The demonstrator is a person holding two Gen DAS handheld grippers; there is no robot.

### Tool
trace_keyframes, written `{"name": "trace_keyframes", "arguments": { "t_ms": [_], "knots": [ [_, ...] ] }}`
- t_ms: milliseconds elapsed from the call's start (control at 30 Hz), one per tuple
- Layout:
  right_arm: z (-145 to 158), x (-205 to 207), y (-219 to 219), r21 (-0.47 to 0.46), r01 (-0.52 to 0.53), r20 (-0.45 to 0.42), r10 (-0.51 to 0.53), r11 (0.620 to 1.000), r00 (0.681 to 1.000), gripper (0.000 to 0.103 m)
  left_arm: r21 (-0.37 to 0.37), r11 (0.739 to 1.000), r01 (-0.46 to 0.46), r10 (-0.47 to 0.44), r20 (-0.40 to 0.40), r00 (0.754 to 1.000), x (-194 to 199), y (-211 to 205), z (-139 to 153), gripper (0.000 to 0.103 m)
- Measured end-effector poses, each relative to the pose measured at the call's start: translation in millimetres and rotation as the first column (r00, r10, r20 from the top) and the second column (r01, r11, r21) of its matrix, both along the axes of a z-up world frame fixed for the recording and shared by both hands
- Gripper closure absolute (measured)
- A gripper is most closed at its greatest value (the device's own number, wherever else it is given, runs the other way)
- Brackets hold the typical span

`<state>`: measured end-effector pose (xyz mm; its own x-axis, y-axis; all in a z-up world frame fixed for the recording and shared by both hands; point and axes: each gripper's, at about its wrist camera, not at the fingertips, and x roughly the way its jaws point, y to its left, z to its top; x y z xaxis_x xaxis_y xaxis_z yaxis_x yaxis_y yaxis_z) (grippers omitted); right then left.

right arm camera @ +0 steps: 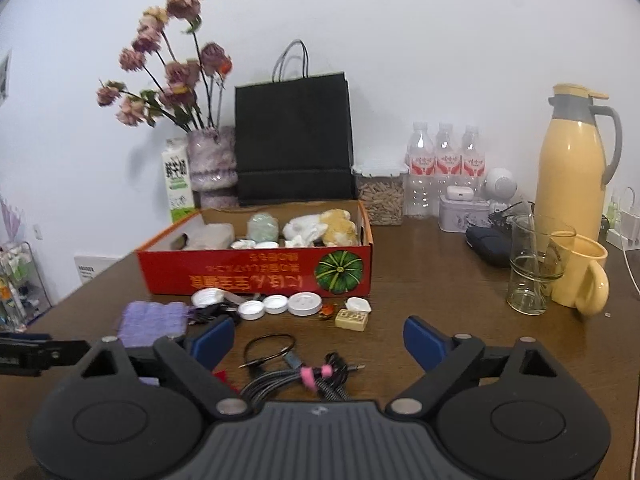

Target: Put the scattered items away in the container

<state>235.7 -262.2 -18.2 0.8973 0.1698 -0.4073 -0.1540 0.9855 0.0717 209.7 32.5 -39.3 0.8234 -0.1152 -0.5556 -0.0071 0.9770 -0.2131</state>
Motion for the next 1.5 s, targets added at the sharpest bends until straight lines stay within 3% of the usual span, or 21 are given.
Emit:
{"name": "trace_keyframes", "arguments": {
  "t_ms": [200,467,633,700,867,1033,1167,1233,1267,1333,1367,1400,1467,1500],
  "knots": [
    [-21,19,0,0.08,-0.004,-0.095,0.011,0.997,0.995,0.012,-0.011,1.0,-0.016,0.016,-0.035,0.999,-1,8,-8,0.005],
    [-22,20,2,0.097,-0.041,-0.093,0.05,0.994,0.994,0.012,0.103,0.995,0.02,-0.022,0.02,1.0,16,-7,4,0.005],
    [-12,42,12,0.018,-0.108,-0.062,0.108,0.994,0.992,0.012,0.062,0.996,0.06,-0.058,-0.032,0.998,56,-10,-4,0.005],
    [-10,58,20,-0.01,-0.159,-0.074,0.158,0.987,0.985,0.022,0.033,0.994,0.107,-0.105,-0.051,0.993,71,-8,-7,0.007],
    [-20,104,45,0.03,-0.284,-0.166,0.285,0.958,0.944,0.028,0.068,0.992,0.102,-0.094,-0.117,0.989,103,-19,-22,0.006],
    [-31,142,83,0.006,-0.393,-0.198,0.387,0.919,0.901,0.032,0.245,0.962,0.119,-0.101,-0.083,0.991,103,-34,-32,0.009],
    [-39,157,112,-0.047,-0.513,-0.227,0.491,0.857,0.841,0.036,0.246,0.965,0.095,-0.078,-0.079,0.994,101,-12,-33,0.012],
    [-46,162,126,-0.104,-0.518,-0.266,0.478,0.849,0.837,0.039,0.218,0.973,0.078,-0.061,-0.085,0.995,97,0,-32,0.012],
    [-49,161,130,-0.126,-0.515,-0.264,0.472,0.848,0.841,0.047,0.205,0.976,0.08,-0.064,-0.087,0.994,95,4,-31,0.012],
    [-48,160,130,-0.131,-0.508,-0.27,0.463,0.851,0.844,0.057,0.215,0.974,0.076,-0.061,-0.075,0.995,90,3,-30,0.027],
    [-46,158,130,-0.127,-0.514,-0.274,0.468,0.848,0.84,0.06,0.214,0.973,0.086,-0.076,-0.056,0.996,86,1,-29,0.054],
    [-44,155,129,-0.126,-0.52,-0.27,0.475,0.845,0.838,0.07,0.204,0.975,0.09,-0.08,-0.056,0.995,85,-2,-27,0.083],
    [-36,147,128,-0.135,-0.514,-0.251,0.473,0.847,0.845,0.078,0.207,0.976,0.07,-0.057,-0.068,0.996,81,-6,-25,0.097],
    [-32,142,127,-0.141,-0.51,-0.247,0.468,0.849,0.848,0.078,0.188,0.979,0.078,-0.067,-0.067,0.996,78,-6,-25,0.098]
  ]
}}
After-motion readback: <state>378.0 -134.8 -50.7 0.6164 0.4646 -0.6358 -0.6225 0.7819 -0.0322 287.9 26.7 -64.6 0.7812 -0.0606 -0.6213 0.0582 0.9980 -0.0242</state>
